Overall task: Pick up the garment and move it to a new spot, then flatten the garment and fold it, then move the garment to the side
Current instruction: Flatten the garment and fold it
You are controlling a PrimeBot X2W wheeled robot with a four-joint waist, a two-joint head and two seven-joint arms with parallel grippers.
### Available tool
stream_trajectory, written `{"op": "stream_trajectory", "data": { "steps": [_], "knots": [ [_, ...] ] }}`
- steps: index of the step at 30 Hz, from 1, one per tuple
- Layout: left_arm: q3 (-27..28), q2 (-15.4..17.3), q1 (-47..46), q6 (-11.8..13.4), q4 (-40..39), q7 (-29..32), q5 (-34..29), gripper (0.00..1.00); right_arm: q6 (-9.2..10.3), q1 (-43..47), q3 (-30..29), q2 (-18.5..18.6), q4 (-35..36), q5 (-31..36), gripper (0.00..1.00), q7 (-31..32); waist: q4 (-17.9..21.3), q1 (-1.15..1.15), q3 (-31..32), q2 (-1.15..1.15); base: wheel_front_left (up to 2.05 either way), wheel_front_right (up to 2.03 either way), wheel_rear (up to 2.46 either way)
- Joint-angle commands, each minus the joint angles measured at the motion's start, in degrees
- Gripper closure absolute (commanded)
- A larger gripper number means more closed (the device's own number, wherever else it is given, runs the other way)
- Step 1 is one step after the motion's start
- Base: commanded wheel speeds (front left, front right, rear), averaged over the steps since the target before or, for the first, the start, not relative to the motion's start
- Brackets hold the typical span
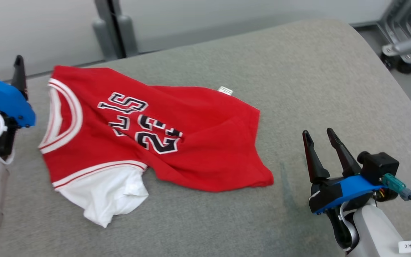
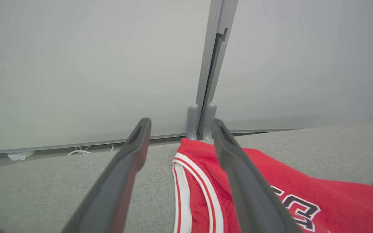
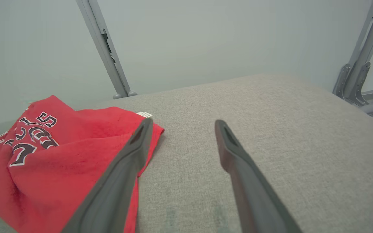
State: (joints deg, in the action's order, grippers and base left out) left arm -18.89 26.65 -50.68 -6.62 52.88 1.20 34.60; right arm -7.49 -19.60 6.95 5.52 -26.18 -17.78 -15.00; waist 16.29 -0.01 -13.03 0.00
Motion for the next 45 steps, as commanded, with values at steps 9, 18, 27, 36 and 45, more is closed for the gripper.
{"op": "stream_trajectory", "data": {
  "steps": [9, 18, 27, 36, 45],
  "knots": [
    [-2.8, -2.3, 10.7, -0.4, -10.8, -11.2, -0.3, 0.00, -0.01, 3.8, -0.7, 2.0, 0.9, 0.4, 0.00, -0.2, -7.1, 0.01, 7.3, 0.00, 0.00, 0.00, 0.00],
    [-0.4, -2.7, 30.2, 6.1, -28.7, -16.1, -0.8, 0.00, -0.01, 8.4, -1.8, 2.0, 0.6, 0.2, 0.00, -0.2, -11.5, 0.01, 13.1, 0.00, 0.00, 0.00, 0.00],
    [6.8, -6.3, 48.0, 11.9, -43.9, -16.4, -4.3, 0.00, -0.01, 12.3, -3.2, 1.7, 4.0, 0.9, 0.00, -0.2, -12.7, 0.01, 14.5, 0.00, 0.00, 0.00, 0.00],
    [8.8, -12.2, 53.8, 10.0, -45.8, -16.5, -9.7, 0.00, -0.01, 13.0, -3.9, 1.6, 6.1, 1.6, 0.00, -0.2, -12.7, 0.01, 14.4, 0.00, 0.00, 0.00, 0.00],
    [7.8, -13.8, 54.0, 4.8, -43.9, -16.3, -11.2, 0.00, -0.01, 12.7, -0.5, 3.9, 2.4, 1.6, 0.00, 3.5, -12.1, 0.01, 14.2, 0.00, 0.00, 0.00, 0.00]
  ]
}}
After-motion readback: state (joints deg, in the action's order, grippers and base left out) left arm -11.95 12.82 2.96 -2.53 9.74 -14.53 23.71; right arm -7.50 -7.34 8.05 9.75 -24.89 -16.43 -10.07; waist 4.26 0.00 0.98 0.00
